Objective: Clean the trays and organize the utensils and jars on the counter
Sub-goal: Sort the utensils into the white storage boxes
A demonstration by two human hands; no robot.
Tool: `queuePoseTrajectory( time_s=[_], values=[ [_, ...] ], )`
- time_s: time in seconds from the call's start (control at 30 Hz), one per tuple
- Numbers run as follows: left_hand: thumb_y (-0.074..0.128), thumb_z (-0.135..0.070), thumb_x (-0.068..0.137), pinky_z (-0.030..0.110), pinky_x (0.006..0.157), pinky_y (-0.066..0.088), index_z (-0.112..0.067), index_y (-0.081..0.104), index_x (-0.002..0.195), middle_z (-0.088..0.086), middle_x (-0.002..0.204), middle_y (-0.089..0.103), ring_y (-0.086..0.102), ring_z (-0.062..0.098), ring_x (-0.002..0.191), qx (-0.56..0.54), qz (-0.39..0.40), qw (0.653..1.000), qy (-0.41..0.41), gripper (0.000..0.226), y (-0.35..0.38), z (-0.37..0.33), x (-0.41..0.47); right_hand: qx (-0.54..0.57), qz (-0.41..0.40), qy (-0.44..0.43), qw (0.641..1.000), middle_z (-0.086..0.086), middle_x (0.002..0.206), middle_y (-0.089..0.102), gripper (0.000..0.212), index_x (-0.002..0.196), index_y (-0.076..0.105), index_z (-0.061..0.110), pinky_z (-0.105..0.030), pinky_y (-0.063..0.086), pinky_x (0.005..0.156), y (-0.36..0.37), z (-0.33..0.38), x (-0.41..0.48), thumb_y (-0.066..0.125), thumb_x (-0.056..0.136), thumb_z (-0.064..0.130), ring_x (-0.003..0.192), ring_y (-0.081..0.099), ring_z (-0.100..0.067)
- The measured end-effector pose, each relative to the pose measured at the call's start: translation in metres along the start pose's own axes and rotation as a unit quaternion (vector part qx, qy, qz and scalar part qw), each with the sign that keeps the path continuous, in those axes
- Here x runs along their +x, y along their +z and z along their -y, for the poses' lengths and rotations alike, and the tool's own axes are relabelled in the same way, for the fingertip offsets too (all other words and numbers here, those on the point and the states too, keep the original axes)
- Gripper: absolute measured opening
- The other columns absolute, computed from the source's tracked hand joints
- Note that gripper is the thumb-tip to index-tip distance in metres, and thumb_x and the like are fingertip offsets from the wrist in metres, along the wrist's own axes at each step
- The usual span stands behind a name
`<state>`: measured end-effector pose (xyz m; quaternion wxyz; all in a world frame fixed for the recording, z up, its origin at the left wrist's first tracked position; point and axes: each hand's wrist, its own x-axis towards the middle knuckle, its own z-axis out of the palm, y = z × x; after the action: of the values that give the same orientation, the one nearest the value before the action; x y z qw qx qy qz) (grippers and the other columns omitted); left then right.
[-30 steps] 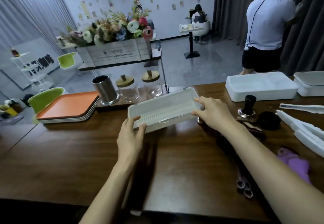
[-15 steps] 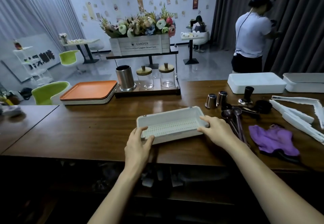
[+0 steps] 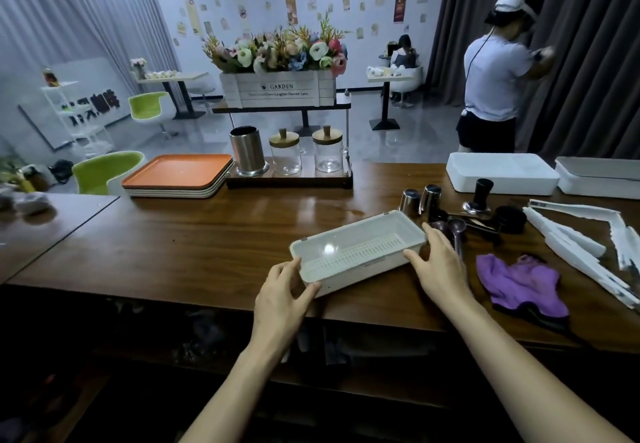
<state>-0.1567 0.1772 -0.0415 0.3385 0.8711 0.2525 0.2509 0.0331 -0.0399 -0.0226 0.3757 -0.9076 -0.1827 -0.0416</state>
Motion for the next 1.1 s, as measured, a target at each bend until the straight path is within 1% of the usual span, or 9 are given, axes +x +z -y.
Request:
queuePoseTrajectory(
  time_s=[0.13,0.23,0.33,0.47,0.6,0.7,0.8,0.97,1.1],
  values=[
    [0.073,-0.052,0.088,0.02,0.084,0.04,-0.029,0.06,0.139,-0.024,0.121,0.052,0.049,-0.005,0.11,0.012,-0.031,0.999,0.003,0.058,0.008,-0.011,-0.004,0.065,-0.068,-0.022,0.995,-0.005,0.128,0.05,0.042,0.126,0.053,0.014,-0.041,0.049,0.095,0.01,-0.008,-0.021,0.071,0.09,0.024,0.117,0.054,-0.026],
    [0.073,-0.051,0.088,0.019,0.082,0.039,-0.029,0.062,0.135,-0.023,0.12,0.053,0.052,-0.002,0.11,0.016,-0.053,0.998,0.001,0.053,0.016,-0.02,-0.01,0.092,-0.015,-0.034,0.995,0.004,0.103,0.054,0.015,0.104,0.062,0.022,-0.034,0.046,0.083,0.016,-0.009,-0.035,0.068,0.091,0.024,0.095,0.06,-0.018],
    [0.074,-0.05,0.088,0.019,0.082,0.039,-0.027,0.065,0.132,-0.02,0.119,0.056,0.052,-0.001,0.109,0.021,-0.076,0.997,-0.006,0.05,0.023,-0.029,-0.014,0.109,0.054,-0.083,0.989,0.011,0.098,0.055,0.021,0.115,0.066,0.026,-0.034,0.049,0.083,0.017,-0.005,-0.038,0.064,0.094,0.024,0.083,0.056,-0.002],
    [0.073,-0.05,0.088,0.026,0.083,0.045,-0.028,0.069,0.124,-0.017,0.118,0.062,0.057,0.003,0.109,0.022,-0.109,0.994,-0.015,0.043,0.029,-0.036,-0.017,0.122,0.069,-0.113,0.984,0.013,0.096,0.053,0.034,0.131,0.061,0.028,-0.031,0.047,0.083,0.01,0.0,-0.034,0.059,0.097,0.022,0.085,0.053,0.008],
    [0.074,-0.05,0.088,0.028,0.087,0.05,-0.032,0.064,0.123,-0.019,0.116,0.066,0.059,0.002,0.107,0.002,-0.144,0.989,-0.021,0.041,0.033,-0.039,-0.018,0.127,0.091,-0.124,0.98,0.014,0.093,0.051,0.045,0.143,0.053,0.031,-0.024,0.039,0.075,0.007,-0.001,-0.029,0.058,0.099,0.024,0.088,0.051,0.005],
    [0.077,-0.049,0.085,0.033,0.088,0.052,-0.034,0.061,0.104,-0.022,0.114,0.065,0.062,0.005,0.11,-0.027,-0.155,0.986,-0.05,0.029,0.035,-0.038,-0.017,0.133,0.099,-0.133,0.977,0.015,0.092,0.05,0.046,0.144,0.052,0.029,-0.023,0.038,0.073,0.007,-0.002,-0.025,0.057,0.099,0.022,0.089,0.05,0.004],
    [0.076,-0.051,0.084,0.034,0.098,0.048,-0.035,0.068,0.088,-0.022,0.14,0.052,0.048,-0.003,0.13,-0.051,-0.123,0.991,-0.032,0.018,0.035,-0.032,-0.014,0.138,0.1,-0.139,0.975,0.013,0.094,0.054,0.045,0.142,0.055,0.028,-0.028,0.044,0.075,0.008,-0.005,-0.022,0.059,0.098,0.022,0.085,0.053,0.0],
    [0.064,-0.077,0.078,0.033,0.114,0.033,-0.043,0.07,0.123,-0.018,0.168,0.017,0.027,0.004,0.15,-0.03,-0.02,0.999,0.016,0.057,0.026,-0.026,-0.003,0.147,0.091,-0.14,0.975,0.01,0.105,0.057,0.046,0.143,0.053,0.028,-0.028,0.047,0.08,0.008,-0.002,-0.015,0.059,0.098,0.021,0.084,0.055,-0.003],
    [0.06,-0.081,0.078,0.034,0.123,0.019,-0.044,0.053,0.144,-0.016,0.168,0.017,0.01,0.009,0.156,0.025,0.032,0.998,0.055,0.076,0.024,-0.024,0.011,0.14,0.085,-0.147,0.975,0.009,0.122,0.051,0.048,0.145,0.052,0.028,-0.023,0.042,0.087,0.008,0.002,-0.012,0.059,0.098,0.021,0.091,0.051,0.001]
  ],
)
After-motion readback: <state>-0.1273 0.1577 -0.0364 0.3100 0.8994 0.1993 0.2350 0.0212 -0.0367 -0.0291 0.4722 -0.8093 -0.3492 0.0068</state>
